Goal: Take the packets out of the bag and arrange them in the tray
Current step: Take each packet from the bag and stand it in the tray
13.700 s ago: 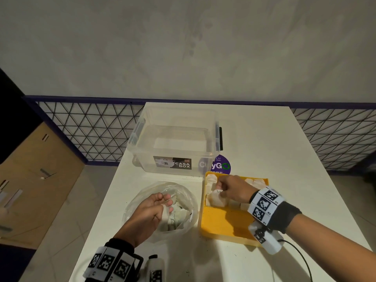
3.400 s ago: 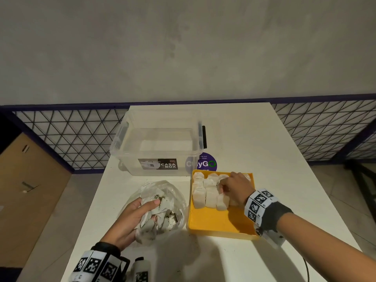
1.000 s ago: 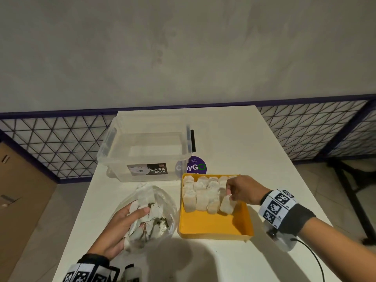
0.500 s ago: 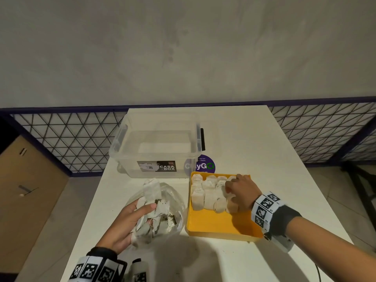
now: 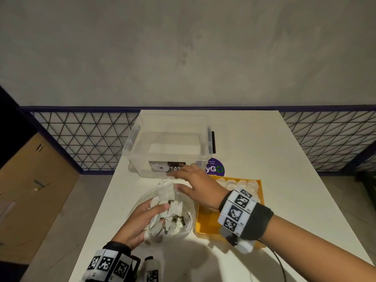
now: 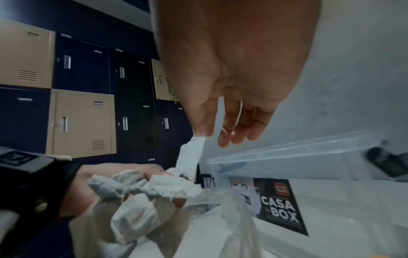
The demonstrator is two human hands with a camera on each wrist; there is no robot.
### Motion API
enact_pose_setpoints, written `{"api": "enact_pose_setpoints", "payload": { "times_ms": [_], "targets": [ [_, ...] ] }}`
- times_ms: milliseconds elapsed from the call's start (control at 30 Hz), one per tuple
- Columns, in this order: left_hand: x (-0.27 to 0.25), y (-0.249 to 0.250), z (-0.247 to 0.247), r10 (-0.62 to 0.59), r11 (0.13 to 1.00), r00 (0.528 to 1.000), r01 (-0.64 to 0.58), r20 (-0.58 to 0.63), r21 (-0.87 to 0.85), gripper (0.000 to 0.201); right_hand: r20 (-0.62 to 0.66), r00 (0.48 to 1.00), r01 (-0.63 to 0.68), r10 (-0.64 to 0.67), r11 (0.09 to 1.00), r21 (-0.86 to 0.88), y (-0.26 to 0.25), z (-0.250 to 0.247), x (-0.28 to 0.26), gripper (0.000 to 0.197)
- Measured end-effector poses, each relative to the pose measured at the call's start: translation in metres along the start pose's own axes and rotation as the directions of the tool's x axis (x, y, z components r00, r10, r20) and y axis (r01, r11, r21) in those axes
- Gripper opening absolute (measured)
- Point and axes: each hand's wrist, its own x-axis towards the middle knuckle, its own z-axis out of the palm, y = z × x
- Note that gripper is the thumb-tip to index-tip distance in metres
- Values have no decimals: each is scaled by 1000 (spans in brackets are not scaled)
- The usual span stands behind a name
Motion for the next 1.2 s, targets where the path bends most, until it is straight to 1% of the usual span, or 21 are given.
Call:
{"api": "enact_pose_setpoints", "payload": {
  "times_ms": [67, 133, 233, 333, 400, 467, 567, 667, 867, 933, 1033, 1133, 1200],
  "targets": [
    [0, 0, 1, 0, 1000, 1000, 0, 8, 3, 30, 38, 999, -31, 30, 999, 27, -4, 5, 13, 40],
    [-1, 0, 0, -1, 1000, 1000, 1, 6, -1, 31, 43, 999, -34, 30, 996, 79, -6, 8, 22, 32],
    [-1, 0, -3, -2, 1000, 1000, 2, 3, -3, 35, 12, 999, -32, 30, 979, 202, -6, 4, 26, 20],
    [-1, 1, -6, -3, 1000, 1000, 3, -5, -13, 39, -27, 996, -68, 83, 930, 360, -5, -4, 25, 16],
    [-1, 1, -6, -5, 1000, 1000, 5, -10, -30, 40, -42, 992, -93, 119, 913, 398, -4, -8, 23, 14],
    [-1, 1, -7, -6, 999, 1000, 6, -7, -43, 41, -31, 990, -116, 138, 915, 387, -2, -9, 23, 13],
    [-2, 2, -6, 0, 998, 1000, 0, -1, -64, 36, -4, 991, -126, 137, 926, 355, 0, -13, 20, 15],
    [0, 2, -8, -2, 999, 1000, 3, 10, -52, 40, -14, 992, -112, 122, 946, 303, 5, -21, 14, 18],
    [3, 0, -11, -5, 999, 1000, 5, 8, -38, 38, 27, 982, -185, 186, 927, 326, 24, -26, -2, 14],
    [3, 0, -9, 4, 999, 1000, -4, 15, -32, 38, 16, 978, -200, 206, 926, 320, 31, -30, -10, 15],
    [4, 0, -6, 2, 1000, 1000, -2, 13, -5, 39, -41, 966, -233, 256, 926, 298, 47, -45, -29, 12],
    [6, -1, -5, -6, 1000, 1000, 6, -2, 13, 39, -66, 936, -326, 345, 922, 210, 76, -57, -55, 12],
    [6, -1, -5, -6, 1000, 1000, 7, -5, 20, 35, -50, 910, -407, 411, 911, 68, 95, -60, -72, 15]
  ]
}}
